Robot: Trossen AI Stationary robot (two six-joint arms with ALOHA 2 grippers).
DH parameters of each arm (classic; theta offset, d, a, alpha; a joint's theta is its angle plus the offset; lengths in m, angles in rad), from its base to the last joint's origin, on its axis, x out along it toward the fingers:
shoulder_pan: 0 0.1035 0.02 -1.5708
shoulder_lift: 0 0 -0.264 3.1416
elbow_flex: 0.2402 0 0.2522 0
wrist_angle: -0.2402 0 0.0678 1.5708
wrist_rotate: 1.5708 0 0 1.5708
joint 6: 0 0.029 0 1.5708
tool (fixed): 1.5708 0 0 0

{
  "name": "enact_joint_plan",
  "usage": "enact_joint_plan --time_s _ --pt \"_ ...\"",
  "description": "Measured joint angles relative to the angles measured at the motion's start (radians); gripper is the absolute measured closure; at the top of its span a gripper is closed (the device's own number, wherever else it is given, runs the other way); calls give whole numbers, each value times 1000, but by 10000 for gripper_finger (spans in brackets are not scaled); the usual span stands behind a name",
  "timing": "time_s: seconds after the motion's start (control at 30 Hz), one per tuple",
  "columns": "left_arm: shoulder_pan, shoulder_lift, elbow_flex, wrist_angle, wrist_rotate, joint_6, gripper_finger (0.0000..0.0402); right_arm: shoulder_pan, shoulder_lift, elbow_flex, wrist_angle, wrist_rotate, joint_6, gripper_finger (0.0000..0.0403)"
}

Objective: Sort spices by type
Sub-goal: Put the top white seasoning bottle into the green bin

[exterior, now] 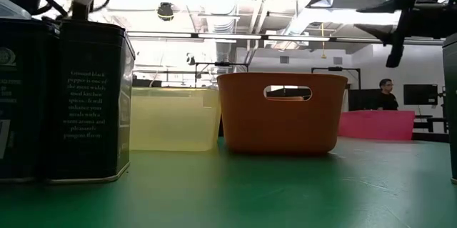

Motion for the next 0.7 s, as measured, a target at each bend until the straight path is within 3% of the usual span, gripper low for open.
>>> enact_joint_plan --time_s 0.17,0.3,0.43,0.7 --pt "0 -1 9 2 -1 -129 275 0 73 67 -14 -73 -27 252" --pt "6 -1 11 18 -6 -255 275 12 203 193 -64 -85 -144 253" --pt "28 -1 35 72 55 -171 275 18 382 381 -246 -87 -250 252" --pt "31 8 311 -257 78 104 275 -18 742 773 -623 -88 -459 252"
